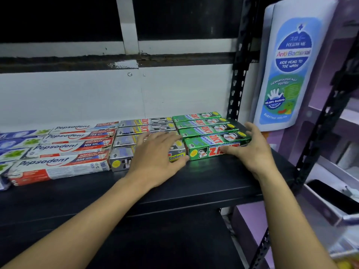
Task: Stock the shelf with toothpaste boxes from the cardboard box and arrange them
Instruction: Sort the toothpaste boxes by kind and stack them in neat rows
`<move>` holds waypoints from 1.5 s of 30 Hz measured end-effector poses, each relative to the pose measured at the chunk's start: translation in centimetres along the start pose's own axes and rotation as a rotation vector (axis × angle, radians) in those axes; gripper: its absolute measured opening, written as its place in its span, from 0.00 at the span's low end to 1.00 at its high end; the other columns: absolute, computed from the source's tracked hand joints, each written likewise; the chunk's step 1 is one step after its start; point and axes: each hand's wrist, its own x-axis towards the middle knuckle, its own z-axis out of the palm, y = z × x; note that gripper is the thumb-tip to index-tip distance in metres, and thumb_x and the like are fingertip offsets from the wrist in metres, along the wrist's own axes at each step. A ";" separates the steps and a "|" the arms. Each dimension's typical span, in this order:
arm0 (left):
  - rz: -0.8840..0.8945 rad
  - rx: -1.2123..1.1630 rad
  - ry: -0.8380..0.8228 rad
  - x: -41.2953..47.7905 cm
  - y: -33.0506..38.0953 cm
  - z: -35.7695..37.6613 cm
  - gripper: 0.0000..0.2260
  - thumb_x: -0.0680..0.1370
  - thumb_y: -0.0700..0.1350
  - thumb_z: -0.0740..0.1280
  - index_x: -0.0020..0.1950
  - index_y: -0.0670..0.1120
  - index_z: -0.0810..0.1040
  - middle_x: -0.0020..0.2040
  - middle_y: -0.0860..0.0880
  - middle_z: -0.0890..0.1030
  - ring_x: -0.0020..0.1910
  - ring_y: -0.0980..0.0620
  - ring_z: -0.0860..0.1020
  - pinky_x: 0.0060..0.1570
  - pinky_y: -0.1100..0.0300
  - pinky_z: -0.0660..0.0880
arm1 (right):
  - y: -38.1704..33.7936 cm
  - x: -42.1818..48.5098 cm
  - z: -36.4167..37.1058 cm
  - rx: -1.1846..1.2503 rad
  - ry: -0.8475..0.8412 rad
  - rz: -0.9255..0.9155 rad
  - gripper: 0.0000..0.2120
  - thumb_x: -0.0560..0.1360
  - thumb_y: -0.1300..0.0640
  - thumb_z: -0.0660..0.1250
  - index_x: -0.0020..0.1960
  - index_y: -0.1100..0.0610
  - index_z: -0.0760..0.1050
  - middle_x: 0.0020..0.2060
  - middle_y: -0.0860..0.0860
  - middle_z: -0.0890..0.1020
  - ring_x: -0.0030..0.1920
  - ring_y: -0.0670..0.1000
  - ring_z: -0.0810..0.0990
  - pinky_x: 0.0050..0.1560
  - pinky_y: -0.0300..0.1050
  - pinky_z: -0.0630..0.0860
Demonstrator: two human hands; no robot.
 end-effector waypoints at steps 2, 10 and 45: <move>0.032 0.021 -0.017 1.2 1.2 0.6 0.31 0.71 0.71 0.57 0.70 0.58 0.73 0.66 0.58 0.77 0.70 0.55 0.69 0.74 0.47 0.52 | 0.0 0.0 -0.1 0.023 0.002 0.015 0.55 0.56 0.55 0.85 0.76 0.51 0.59 0.53 0.39 0.75 0.57 0.47 0.76 0.60 0.41 0.71; -0.003 -0.012 0.028 2.7 1.4 1.7 0.19 0.74 0.65 0.66 0.61 0.58 0.80 0.59 0.59 0.80 0.64 0.56 0.74 0.72 0.49 0.46 | -0.4 -0.1 -0.1 0.077 -0.027 0.040 0.59 0.58 0.54 0.84 0.79 0.49 0.52 0.64 0.49 0.75 0.58 0.47 0.75 0.55 0.39 0.69; -0.087 0.049 -0.141 -2.3 -4.9 -1.3 0.28 0.78 0.65 0.59 0.77 0.59 0.64 0.77 0.58 0.63 0.77 0.55 0.61 0.74 0.54 0.56 | -0.8 -0.1 0.8 -0.340 -0.141 -0.107 0.42 0.66 0.42 0.78 0.75 0.45 0.64 0.76 0.50 0.61 0.74 0.56 0.60 0.71 0.55 0.63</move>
